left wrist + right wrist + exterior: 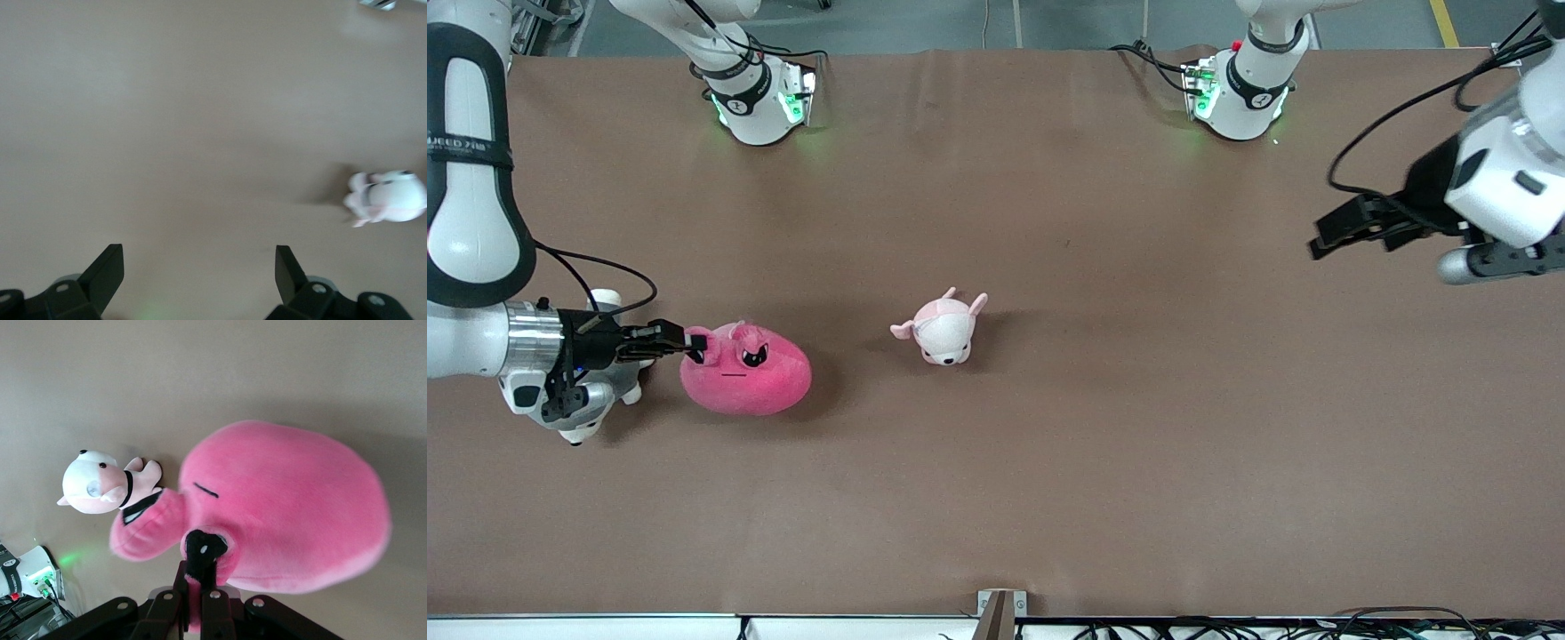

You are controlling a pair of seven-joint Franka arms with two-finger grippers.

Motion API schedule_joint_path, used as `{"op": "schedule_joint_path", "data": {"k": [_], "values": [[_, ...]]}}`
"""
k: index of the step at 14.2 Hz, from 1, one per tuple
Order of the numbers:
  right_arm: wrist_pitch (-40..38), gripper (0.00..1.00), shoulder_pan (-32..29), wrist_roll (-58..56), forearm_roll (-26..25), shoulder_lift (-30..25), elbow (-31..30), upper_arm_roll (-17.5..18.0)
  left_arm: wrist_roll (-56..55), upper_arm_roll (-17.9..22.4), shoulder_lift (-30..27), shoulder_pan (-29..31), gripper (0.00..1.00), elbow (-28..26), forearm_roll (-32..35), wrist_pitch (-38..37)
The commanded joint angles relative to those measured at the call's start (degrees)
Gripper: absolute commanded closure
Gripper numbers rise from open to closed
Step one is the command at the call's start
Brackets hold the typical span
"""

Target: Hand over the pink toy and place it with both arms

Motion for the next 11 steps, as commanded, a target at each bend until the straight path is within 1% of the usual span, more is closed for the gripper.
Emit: {"op": "schedule_joint_path", "data": {"k": [1, 3, 7, 11], "values": [[-0.5, 1.0, -0.9, 0.2, 0.3, 3.0, 3.0, 1.1, 11.0, -0.6, -7.4, 6.1, 0.0, -8.7, 1.3, 0.5], [-0.5, 1.0, -1.0, 0.9, 0.4, 3.8, 3.0, 1.1, 15.8, -0.6, -9.7, 9.4, 0.0, -11.3, 1.3, 0.8], [-1.3, 0.99, -1.2, 0.8, 1.1, 4.0, 2.5, 1.2, 17.2, -0.4, -14.2, 10.4, 0.0, -16.2, 1.3, 3.4], [-3.8, 0.99, -1.3, 0.9, 1.4, 5.9, 2.3, 1.2, 18.0, -0.3, -13.9, 10.5, 0.0, -16.0, 1.1, 4.6]]}}
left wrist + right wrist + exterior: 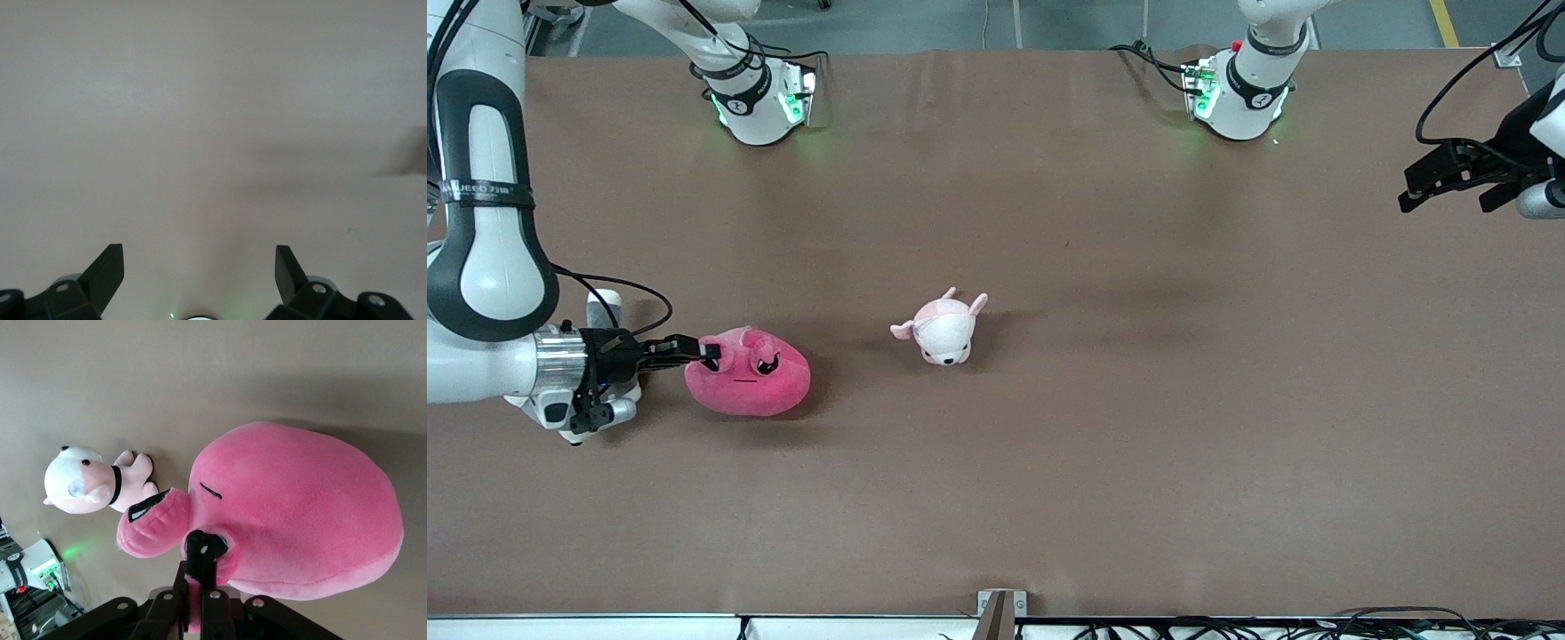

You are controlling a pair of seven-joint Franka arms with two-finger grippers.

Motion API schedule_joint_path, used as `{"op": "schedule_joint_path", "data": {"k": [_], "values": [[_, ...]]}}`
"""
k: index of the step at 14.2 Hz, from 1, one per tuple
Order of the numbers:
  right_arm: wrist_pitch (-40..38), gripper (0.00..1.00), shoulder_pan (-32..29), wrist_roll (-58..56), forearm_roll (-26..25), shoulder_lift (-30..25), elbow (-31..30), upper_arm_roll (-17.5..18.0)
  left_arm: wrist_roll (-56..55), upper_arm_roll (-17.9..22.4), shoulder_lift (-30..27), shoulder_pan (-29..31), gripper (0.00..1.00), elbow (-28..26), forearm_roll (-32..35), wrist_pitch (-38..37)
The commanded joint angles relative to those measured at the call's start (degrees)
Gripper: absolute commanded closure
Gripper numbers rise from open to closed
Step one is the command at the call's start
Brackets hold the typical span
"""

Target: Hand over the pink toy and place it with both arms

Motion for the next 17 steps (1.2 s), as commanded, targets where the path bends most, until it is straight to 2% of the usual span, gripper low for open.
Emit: {"op": "schedule_joint_path", "data": {"k": [1, 3, 8, 11, 12, 13, 14, 15, 17], "values": [[-2.4, 0.99, -1.7, 0.8, 1.3, 1.4, 0.8, 1.1, 1.2, 0.0, -0.9, 0.8, 0.0, -1.3, 0.1, 1.7], [-2.8, 0.99, -1.8, 0.6, 2.8, 1.7, 0.8, 1.1, 0.6, -0.2, 0.4, 1.1, 0.0, 0.4, -0.7, 1.7], [-2.8, 0.98, -2.3, 0.1, 2.8, 3.1, 0.8, 1.1, 0.5, -0.7, 4.3, 0.2, 0.0, 6.8, -0.3, 1.7], [-2.8, 0.97, -2.3, 0.1, 2.8, 3.5, 0.6, 1.1, 0.5, -0.7, 4.6, 0.8, 0.0, 7.1, 1.1, 1.7], [-2.8, 0.92, -2.3, 0.0, 2.8, 3.6, 0.5, 1.0, 0.4, -0.6, 4.6, 0.9, 0.0, 7.1, 1.2, 1.7], [-2.5, 0.71, -2.3, -0.2, 2.7, 4.0, 0.6, 1.1, 0.4, -0.6, 4.6, 1.0, 0.0, 7.1, 1.1, 1.7], [-2.4, 0.3, -2.3, -0.5, 2.4, 4.1, 1.0, 1.0, 0.4, -0.5, 4.6, 0.9, 0.0, 7.1, 1.1, 1.7], [-2.4, 0.01, -2.3, -0.7, 2.1, 4.1, 1.1, 1.0, 0.3, -0.6, 4.6, 0.9, 0.0, 7.1, 1.1, 1.7], [-2.8, 0.0, -2.3, -0.3, 1.2, 3.8, 3.1, 0.9, 0.4, -0.6, 4.6, 0.9, 0.0, 7.1, 1.2, 1.7]]}}
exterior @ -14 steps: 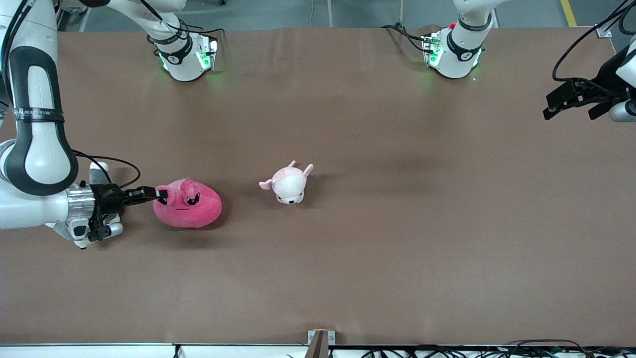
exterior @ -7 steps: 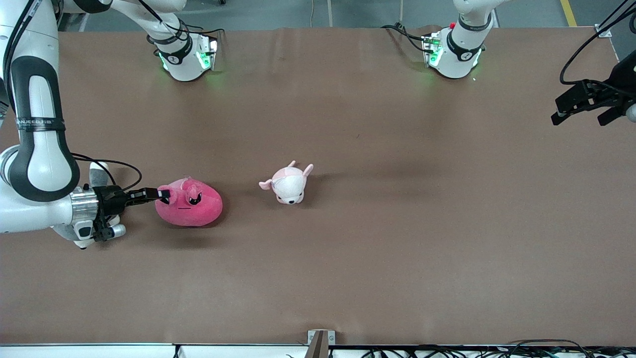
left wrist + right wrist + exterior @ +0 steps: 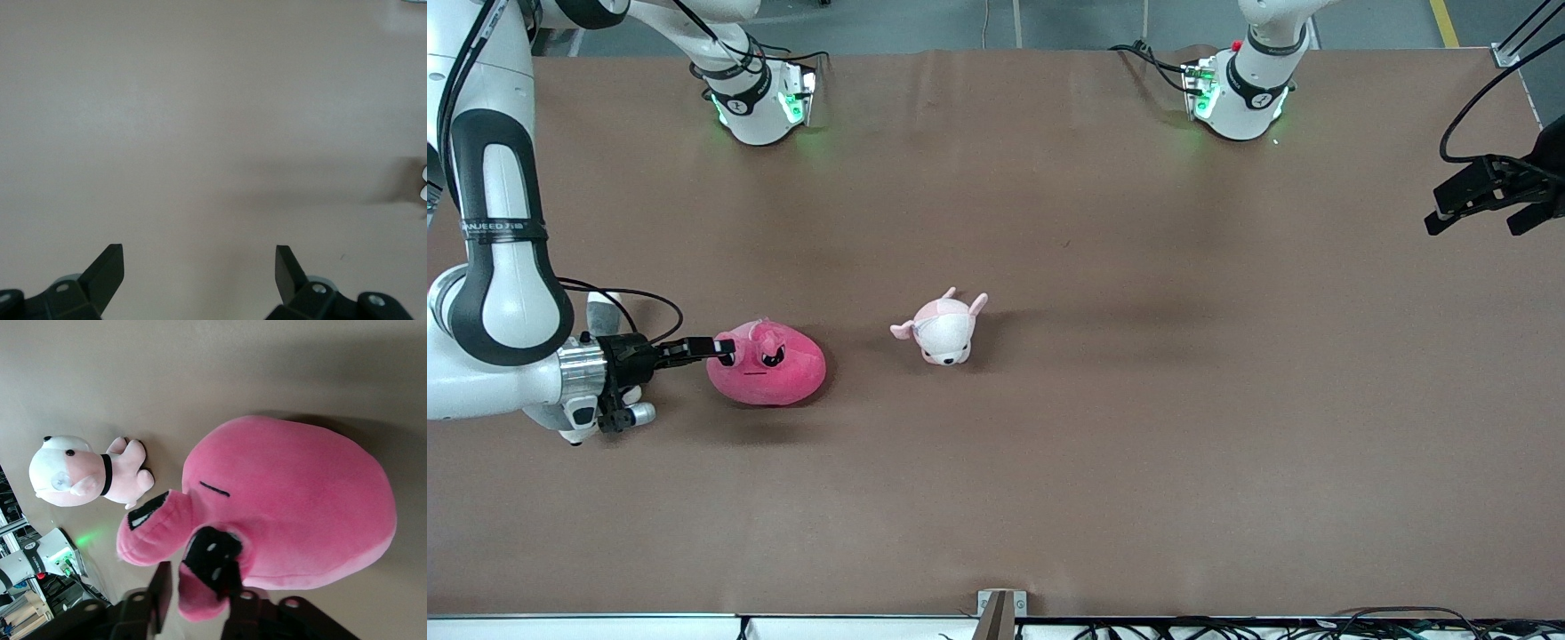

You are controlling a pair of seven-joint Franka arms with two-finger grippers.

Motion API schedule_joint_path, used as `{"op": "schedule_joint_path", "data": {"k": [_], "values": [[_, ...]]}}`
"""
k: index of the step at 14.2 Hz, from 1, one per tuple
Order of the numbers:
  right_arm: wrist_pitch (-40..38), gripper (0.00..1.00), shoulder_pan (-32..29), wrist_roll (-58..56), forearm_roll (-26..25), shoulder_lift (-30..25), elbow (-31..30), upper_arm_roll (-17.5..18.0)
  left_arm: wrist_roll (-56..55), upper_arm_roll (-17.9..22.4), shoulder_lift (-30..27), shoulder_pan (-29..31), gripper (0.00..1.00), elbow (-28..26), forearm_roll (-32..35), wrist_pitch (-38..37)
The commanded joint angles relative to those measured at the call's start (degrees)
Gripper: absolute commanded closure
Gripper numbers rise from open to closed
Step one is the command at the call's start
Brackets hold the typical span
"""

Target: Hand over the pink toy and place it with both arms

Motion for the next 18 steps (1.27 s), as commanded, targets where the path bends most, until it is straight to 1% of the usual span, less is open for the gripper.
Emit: {"op": "schedule_joint_path", "data": {"k": [1, 2, 3, 4, 5, 6, 7, 9, 11, 12, 15, 16, 17, 18], "values": [[-1.1, 0.0, -1.1, 0.1, -2.2, 0.0, 5.4, 0.9, 0.5, -0.4, 0.7, 0.5, 0.0, 1.0, 1.1, -0.1], [-1.2, 0.0, -1.1, 0.3, -3.9, -0.4, 7.1, 0.9, 0.4, -0.2, 0.8, 0.4, 0.0, 1.0, 1.2, -0.1], [-1.2, 0.0, -1.1, 1.6, -4.5, -1.0, 7.6, 0.8, 0.4, -0.3, 0.8, 0.3, 0.0, 1.1, 1.1, -0.1], [-1.4, 0.0, -1.4, 3.8, -4.8, -2.8, 7.8, 0.7, 0.4, -0.3, 0.8, 0.3, 0.0, 1.1, 1.1, -0.1], [-2.5, 0.0, -1.9, 5.6, -6.8, -4.3, 7.9, 0.7, 0.4, -0.3, 0.8, 0.3, 0.0, 1.1, 1.1, -0.1], [-3.8, 0.0, -1.9, 6.6, -10.3, -5.0, 8.3, 0.8, 0.4, -0.3, 0.8, 0.4, 0.0, 1.1, 1.1, -0.1], [-4.2, 0.0, -1.9, 7.7, -12.9, -5.9, 9.9, 0.8, 0.4, -0.2, 0.8, 0.4, 0.0, 1.1, 1.1, -0.1], [-4.8, 0.0, -1.9, 8.5, -16.3, -7.4, 12.2, 0.7, 0.4, -0.3, 0.8, 0.5, 0.0, 1.1, 1.1, -0.1], [-4.9, 0.0, -1.3, 9.0, -22.0, -9.7, 13.3, 1.0, 0.4, -0.3, 0.8, 0.4, 0.0, 1.1, 1.1, -0.1], [-4.9, 0.0, -1.3, 9.6, -23.6, -10.9, 13.2, 1.1, 0.4, -0.1, 1.0, 0.2, 0.0, 1.1, 1.0, -0.1], [-3.9, 0.0, -1.4, 13.0, -23.9, -13.7, 13.7, 0.8, 0.3, 0.1, 1.1, -0.6, 0.0, 1.1, 1.0, -0.1], [-4.3, 0.0, -1.6, 15.7, -25.0, -14.2, 15.0, 0.8, 0.3, 1.4, 1.2, -1.9, 0.0, 1.1, 1.1, -0.2], [-4.6, 0.0, -1.7, 17.8, -25.8, -14.9, 15.2, 0.8, 0.3, 4.1, 1.2, -4.6, 0.0, 1.1, 1.0, -0.2], [-4.6, 0.0, -1.7, 18.1, -27.0, -15.8, 15.2, 0.8, 0.3, 7.9, 1.3, -8.3, 0.0, 1.1, 1.0, -0.2]]}}
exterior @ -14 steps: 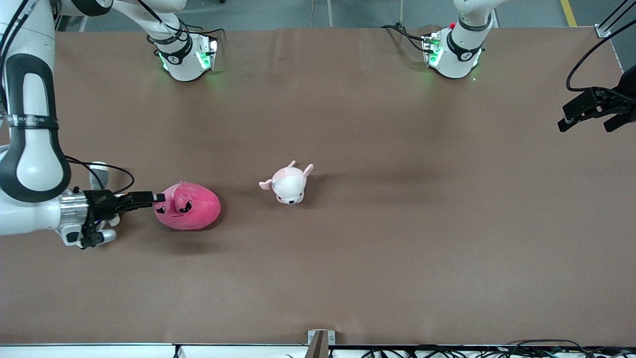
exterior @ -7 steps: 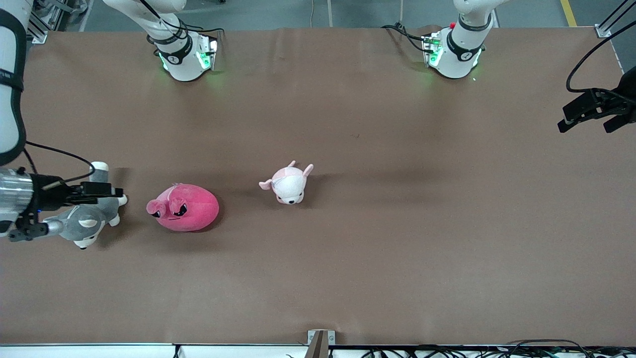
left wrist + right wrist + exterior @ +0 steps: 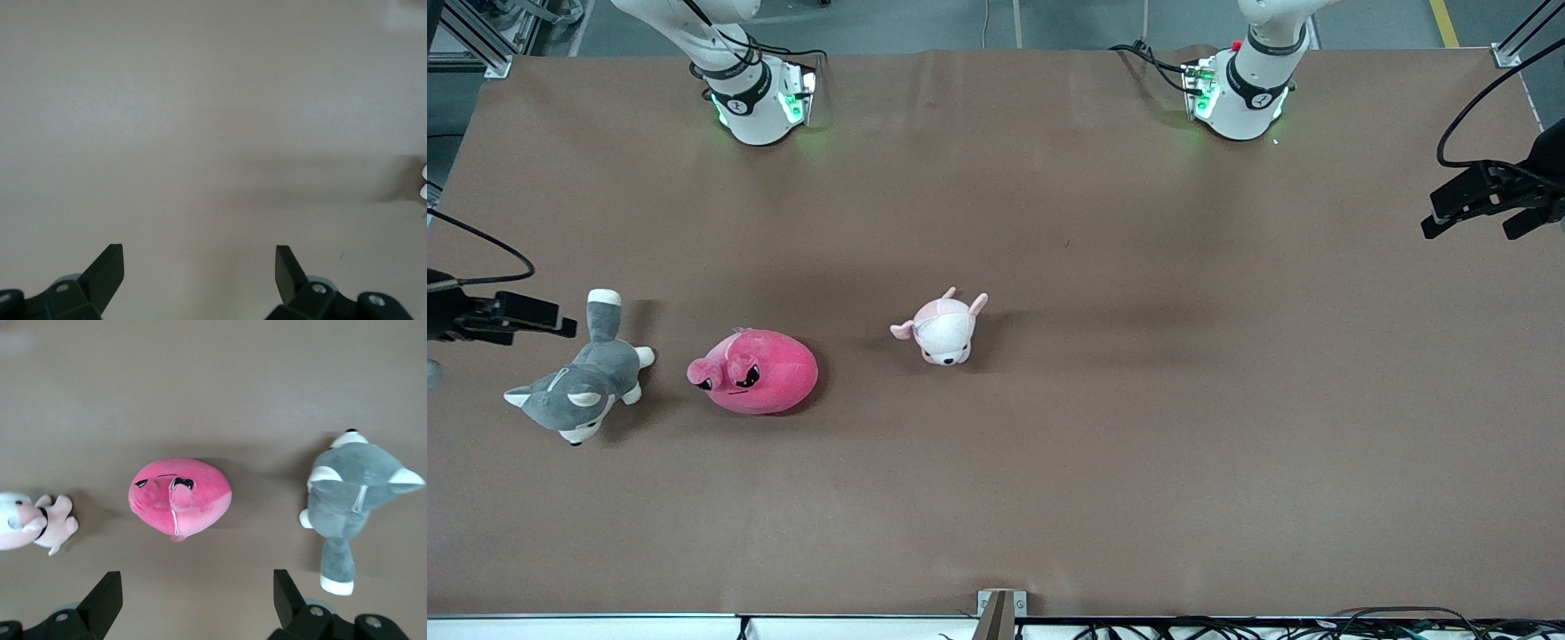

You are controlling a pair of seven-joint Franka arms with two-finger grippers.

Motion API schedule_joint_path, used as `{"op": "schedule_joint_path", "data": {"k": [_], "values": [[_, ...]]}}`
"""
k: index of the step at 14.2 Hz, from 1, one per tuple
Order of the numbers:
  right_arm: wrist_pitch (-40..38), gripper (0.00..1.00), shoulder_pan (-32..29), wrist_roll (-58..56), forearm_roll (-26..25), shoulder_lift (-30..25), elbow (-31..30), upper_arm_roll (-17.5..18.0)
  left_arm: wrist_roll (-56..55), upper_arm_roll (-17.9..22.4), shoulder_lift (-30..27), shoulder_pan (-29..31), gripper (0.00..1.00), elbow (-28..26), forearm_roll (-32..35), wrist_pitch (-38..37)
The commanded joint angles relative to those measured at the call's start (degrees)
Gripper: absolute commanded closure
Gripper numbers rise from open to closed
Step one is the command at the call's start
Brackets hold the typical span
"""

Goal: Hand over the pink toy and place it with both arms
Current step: 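Open the right gripper and withdraw it from the pink toy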

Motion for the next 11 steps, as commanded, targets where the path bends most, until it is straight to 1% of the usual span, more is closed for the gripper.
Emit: {"op": "schedule_joint_path", "data": {"k": [1, 3, 4, 5, 7, 10, 11], "values": [[-0.2, 0.0, -0.4, 2.8, -4.3, -2.2, 0.0, 0.8, 0.4, 9.6, 0.5, -9.8, 0.0, 1.1, 1.0, -0.2], [0.4, 0.0, -0.3, 2.7, -6.2, -2.2, 0.4, 1.0, 0.4, 17.5, 0.5, -17.2, 0.0, 1.1, 1.0, -0.3], [0.4, 0.0, -0.3, 2.8, -6.7, -2.2, 0.5, 0.9, 0.5, 19.5, 0.5, -19.2, 0.0, 1.1, 1.0, -0.3], [0.4, 0.0, -0.3, 2.9, -6.8, -2.2, 0.5, 0.9, 0.4, 20.1, 0.5, -19.8, 0.0, 1.1, 1.0, -0.3], [0.5, 0.0, -0.2, 2.9, -7.0, -2.6, 0.5, 0.8, 0.4, 20.1, 0.5, -19.8, 0.0, 1.1, 1.0, -0.2], [1.7, 0.0, 0.5, 3.7, -7.3, -5.9, -0.8, 0.8, 0.4, 20.0, 0.5, -19.8, 0.0, 1.1, 0.9, -0.2], [1.9, 0.0, 0.5, 3.7, -8.2, -7.5, -1.6, 0.7, 0.4, 20.0, 0.5, -19.8, 0.0, 1.1, 0.9, -0.2]]}}
